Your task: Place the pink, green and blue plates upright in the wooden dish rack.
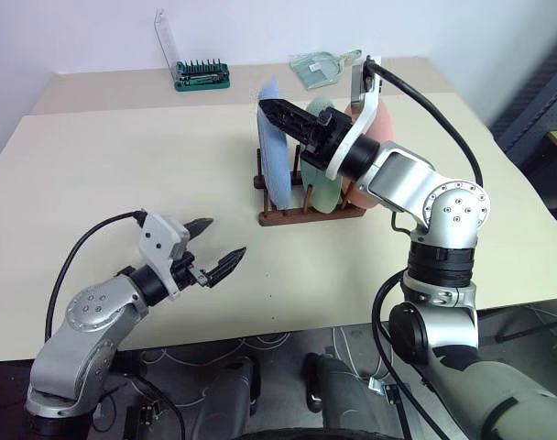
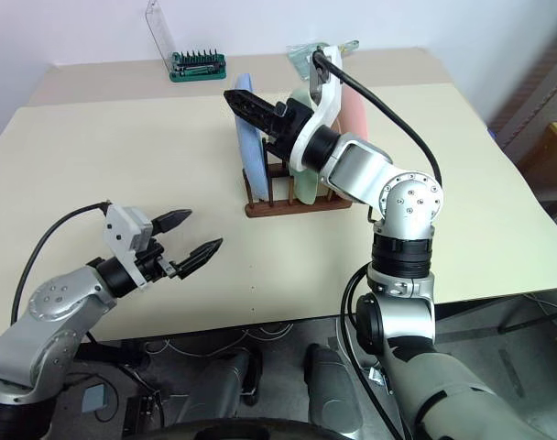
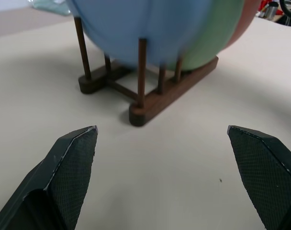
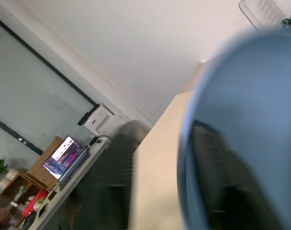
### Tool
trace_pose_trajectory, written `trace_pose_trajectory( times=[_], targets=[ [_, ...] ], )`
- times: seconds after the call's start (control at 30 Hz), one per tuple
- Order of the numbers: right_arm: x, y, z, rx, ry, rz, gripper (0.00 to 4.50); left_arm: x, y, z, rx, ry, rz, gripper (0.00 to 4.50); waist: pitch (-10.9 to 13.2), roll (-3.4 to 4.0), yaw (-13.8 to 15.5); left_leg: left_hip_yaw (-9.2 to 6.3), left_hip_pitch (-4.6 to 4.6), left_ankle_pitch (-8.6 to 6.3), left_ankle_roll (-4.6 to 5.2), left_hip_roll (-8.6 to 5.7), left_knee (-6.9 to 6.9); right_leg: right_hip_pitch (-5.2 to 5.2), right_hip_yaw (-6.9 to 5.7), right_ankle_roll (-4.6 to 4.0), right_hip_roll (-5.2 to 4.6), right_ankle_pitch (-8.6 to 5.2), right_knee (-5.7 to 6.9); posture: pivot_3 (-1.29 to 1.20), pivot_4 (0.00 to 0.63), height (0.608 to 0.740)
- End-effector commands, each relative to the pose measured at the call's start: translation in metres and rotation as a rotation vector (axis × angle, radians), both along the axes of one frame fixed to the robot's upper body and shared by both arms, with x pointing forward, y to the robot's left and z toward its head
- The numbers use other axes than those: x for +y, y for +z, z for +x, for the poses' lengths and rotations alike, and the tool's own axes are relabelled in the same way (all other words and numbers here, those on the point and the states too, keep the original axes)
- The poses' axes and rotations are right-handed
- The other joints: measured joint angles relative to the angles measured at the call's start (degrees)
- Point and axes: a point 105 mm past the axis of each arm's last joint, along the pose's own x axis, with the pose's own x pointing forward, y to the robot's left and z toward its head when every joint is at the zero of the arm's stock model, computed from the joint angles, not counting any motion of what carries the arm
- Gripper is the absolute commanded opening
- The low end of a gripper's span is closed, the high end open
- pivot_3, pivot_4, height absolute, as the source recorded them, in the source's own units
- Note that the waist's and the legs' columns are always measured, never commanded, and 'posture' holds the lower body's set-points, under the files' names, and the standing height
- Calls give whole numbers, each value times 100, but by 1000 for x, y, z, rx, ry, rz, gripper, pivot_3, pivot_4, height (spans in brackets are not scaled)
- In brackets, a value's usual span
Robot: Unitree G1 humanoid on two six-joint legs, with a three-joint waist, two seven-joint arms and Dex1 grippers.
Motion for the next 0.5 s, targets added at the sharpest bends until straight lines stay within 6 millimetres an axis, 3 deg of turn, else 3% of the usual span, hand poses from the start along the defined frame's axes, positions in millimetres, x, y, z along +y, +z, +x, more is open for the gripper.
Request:
trace_pose_trajectory(
  times=[0.03,0.33,0.5],
  targets=[
    [-2,14,-4,-50,-1,18,3801,-4,10,-3,-33,-24,-4,4500,0,0,-3,0,0,0,0,0,0,0,-1,0,0,0,0,0,150,735],
    [-7,23,-4,-125,-41,-37,3801,3,-1,-5,-11,-16,-8,4500,0,0,-1,3,0,0,0,4,-1,0,-2,0,2,0,-2,0,150,735],
    [-11,18,-2,-222,-92,-230,3801,5,-7,-7,-4,-12,-9,4500,1,1,1,4,-2,0,0,7,-1,-1,-2,-2,1,-1,-7,0,150,735]
  ],
)
